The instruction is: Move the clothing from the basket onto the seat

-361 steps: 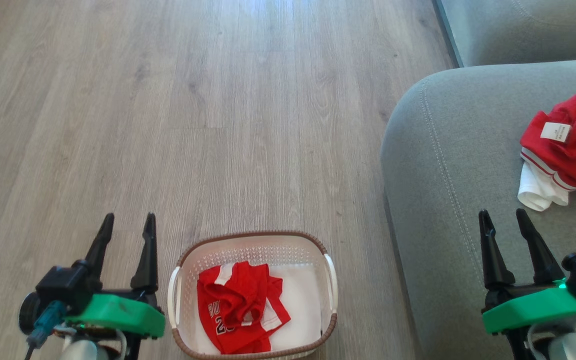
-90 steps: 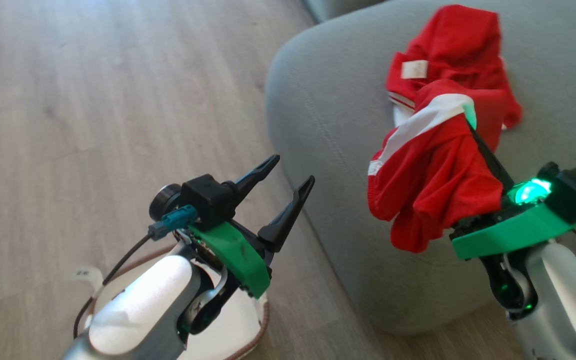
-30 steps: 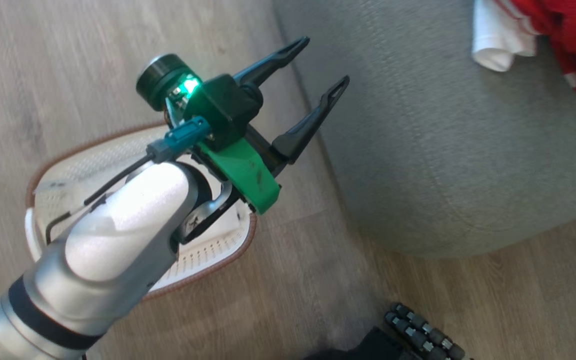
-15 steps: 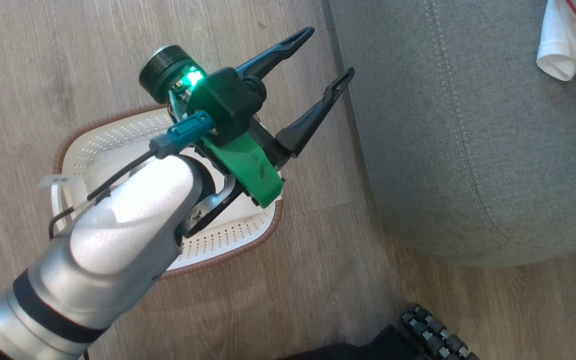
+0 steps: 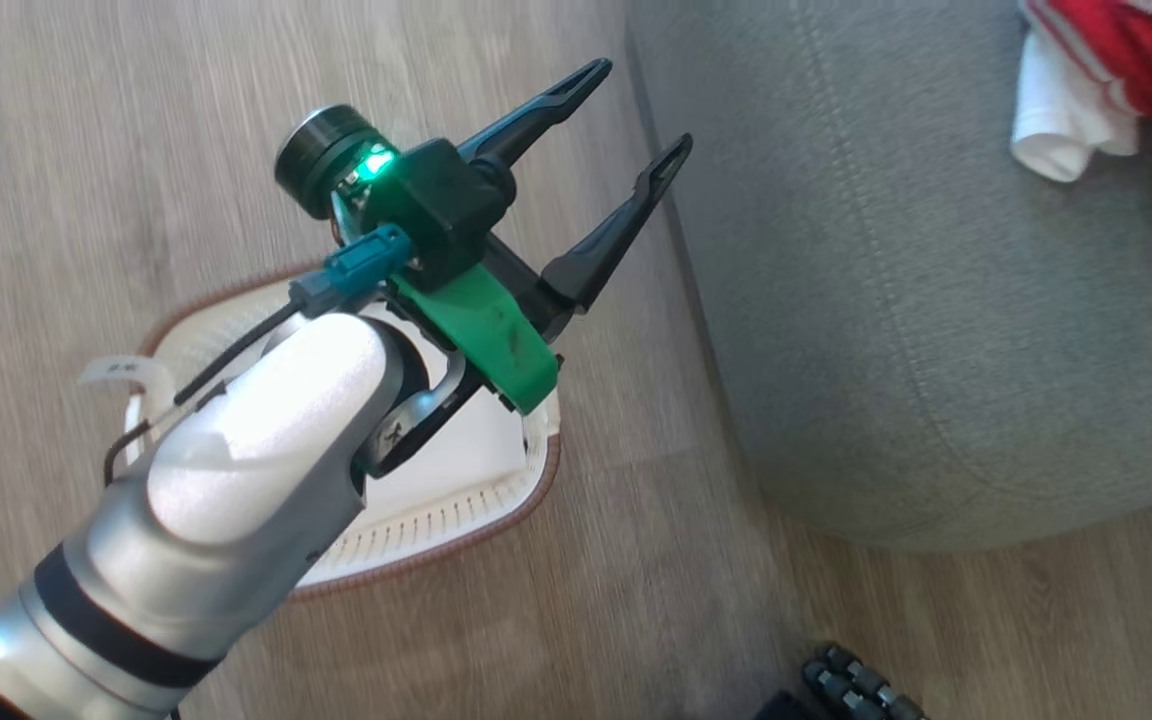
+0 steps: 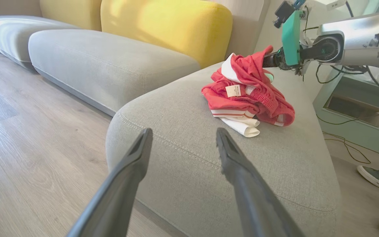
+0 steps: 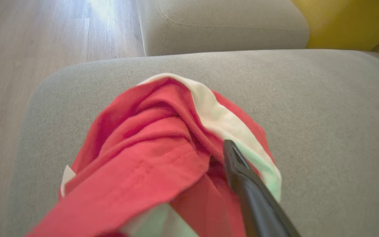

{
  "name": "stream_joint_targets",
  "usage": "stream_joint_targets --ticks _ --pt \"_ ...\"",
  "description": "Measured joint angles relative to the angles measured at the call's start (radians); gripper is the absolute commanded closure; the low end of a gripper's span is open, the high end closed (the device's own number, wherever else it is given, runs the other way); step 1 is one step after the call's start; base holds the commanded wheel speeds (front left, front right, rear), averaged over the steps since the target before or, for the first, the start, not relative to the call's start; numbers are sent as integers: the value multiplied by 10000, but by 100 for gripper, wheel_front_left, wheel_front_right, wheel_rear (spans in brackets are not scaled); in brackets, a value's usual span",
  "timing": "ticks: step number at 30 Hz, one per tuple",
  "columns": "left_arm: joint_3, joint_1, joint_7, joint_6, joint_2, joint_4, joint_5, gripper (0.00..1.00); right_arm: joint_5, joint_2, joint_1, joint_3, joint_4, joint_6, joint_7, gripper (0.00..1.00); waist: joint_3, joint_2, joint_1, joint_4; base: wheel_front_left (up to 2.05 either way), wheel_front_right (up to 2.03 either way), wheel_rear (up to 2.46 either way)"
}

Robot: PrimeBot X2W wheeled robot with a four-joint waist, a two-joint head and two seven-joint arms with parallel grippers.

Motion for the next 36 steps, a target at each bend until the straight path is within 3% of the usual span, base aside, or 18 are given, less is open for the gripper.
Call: stream_joint_targets --ticks 8,13,18,27,36 --pt "17 706 -197 186 48 107 -286 0 936 -226 899 1112 -583 0 1287 0 -1081 0 0 -295 0 0 0" --pt "50 1157 -458 316 82 176 -481 0 1352 -665 1235 1641 -1394 -2 1195 0 -1881 0 0 -443 0 0 0" --pt "102 1721 -639 556 115 203 -715 0 1829 -1152 1697 1885 -2500 0 407 0 -2738 1 0 -458 0 0 0" --pt "393 2471 -897 918 372 180 -966 0 2132 -1733 2761 1227 -3881 -2 -1172 0 -3992 1 -1 39 0 0 0" --pt "658 3011 -1005 1279 667 54 -1168 0 1965 -1733 4637 -119 -4859 -2 -2159 0 -4499 1 -1 920 0 0 0"
